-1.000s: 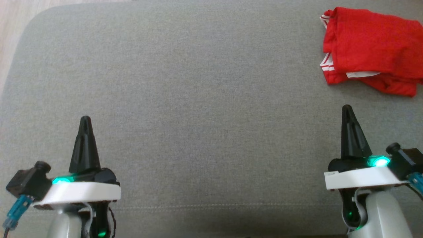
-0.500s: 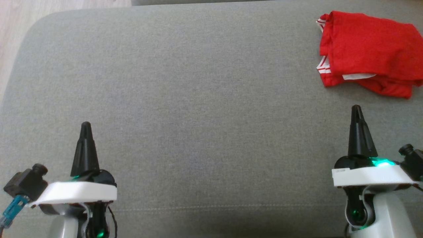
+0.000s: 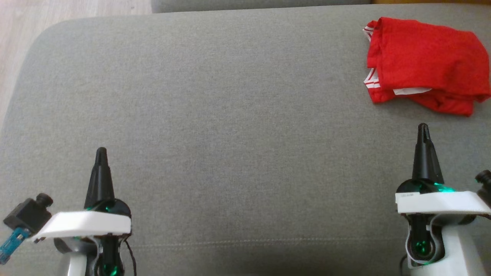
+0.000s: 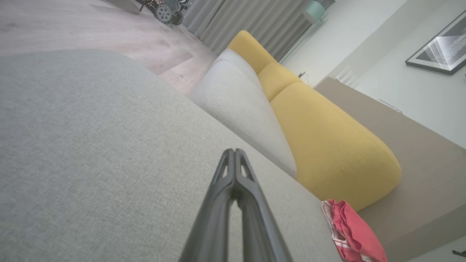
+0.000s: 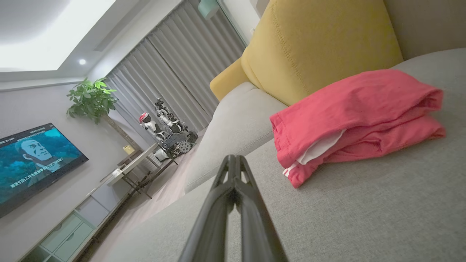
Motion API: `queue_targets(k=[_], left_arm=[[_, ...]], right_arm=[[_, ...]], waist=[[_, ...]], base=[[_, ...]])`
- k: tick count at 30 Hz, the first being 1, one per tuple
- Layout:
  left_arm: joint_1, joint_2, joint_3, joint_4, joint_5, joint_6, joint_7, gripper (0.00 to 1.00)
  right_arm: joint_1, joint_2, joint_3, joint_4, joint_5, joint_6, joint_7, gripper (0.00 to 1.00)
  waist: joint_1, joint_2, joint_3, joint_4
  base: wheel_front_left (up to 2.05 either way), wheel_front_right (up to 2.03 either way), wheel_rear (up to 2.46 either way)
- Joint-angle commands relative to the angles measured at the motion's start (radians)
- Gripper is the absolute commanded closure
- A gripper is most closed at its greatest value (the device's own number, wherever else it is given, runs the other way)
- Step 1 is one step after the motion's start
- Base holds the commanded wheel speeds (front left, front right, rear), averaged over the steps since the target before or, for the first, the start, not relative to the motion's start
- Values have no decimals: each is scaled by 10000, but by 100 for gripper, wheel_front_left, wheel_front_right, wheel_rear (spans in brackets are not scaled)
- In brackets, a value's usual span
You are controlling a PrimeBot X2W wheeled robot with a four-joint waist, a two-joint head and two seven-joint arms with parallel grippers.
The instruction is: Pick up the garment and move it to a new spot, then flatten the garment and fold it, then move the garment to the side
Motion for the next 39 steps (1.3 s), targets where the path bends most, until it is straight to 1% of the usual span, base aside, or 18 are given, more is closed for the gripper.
queue_targets(k=[1,39], left_arm=[[-496,186,112,-256,-303,-119,61,100],[-700,297,407,643,-4068,-324,1067,100]], right_arm=[[-174,-177,-4,-286,416,-2,85,100],[-10,-235,-519,-186,4923,-6,1076,100]], waist=[[0,0,-26,-8],[0,0,-541,-151]], base=[[0,0,0],[0,0,0]])
